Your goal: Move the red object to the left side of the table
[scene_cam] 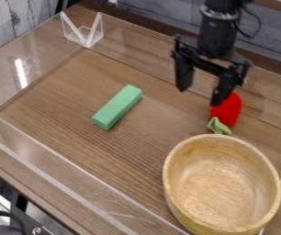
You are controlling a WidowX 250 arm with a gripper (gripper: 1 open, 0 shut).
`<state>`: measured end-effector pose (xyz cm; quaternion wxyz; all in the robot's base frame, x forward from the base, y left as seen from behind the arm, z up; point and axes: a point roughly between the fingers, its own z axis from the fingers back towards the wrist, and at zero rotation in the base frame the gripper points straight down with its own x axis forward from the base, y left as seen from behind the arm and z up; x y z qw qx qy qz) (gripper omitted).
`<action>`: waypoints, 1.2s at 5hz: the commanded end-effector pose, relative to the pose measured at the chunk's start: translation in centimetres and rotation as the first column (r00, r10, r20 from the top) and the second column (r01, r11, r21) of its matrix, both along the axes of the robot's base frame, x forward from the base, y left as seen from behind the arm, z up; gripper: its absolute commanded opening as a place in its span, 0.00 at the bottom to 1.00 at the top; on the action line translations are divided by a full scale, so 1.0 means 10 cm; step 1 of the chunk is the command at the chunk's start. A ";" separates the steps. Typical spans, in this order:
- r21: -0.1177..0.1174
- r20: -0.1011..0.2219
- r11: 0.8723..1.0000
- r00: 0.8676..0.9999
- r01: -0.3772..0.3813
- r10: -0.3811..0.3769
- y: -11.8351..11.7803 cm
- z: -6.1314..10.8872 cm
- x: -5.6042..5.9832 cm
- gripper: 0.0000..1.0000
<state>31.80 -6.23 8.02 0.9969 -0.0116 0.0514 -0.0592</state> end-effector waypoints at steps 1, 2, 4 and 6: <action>-0.005 0.086 1.000 0.996 0.008 -0.008 -0.16 0.09 0.19 1.00; -0.002 0.095 1.000 0.995 0.019 -0.019 -0.24 -0.01 0.28 1.00; 0.017 0.083 1.000 0.996 0.022 -0.024 -0.30 -0.25 0.37 1.00; 0.019 0.090 1.000 0.996 0.022 -0.024 -0.30 -0.22 0.38 1.00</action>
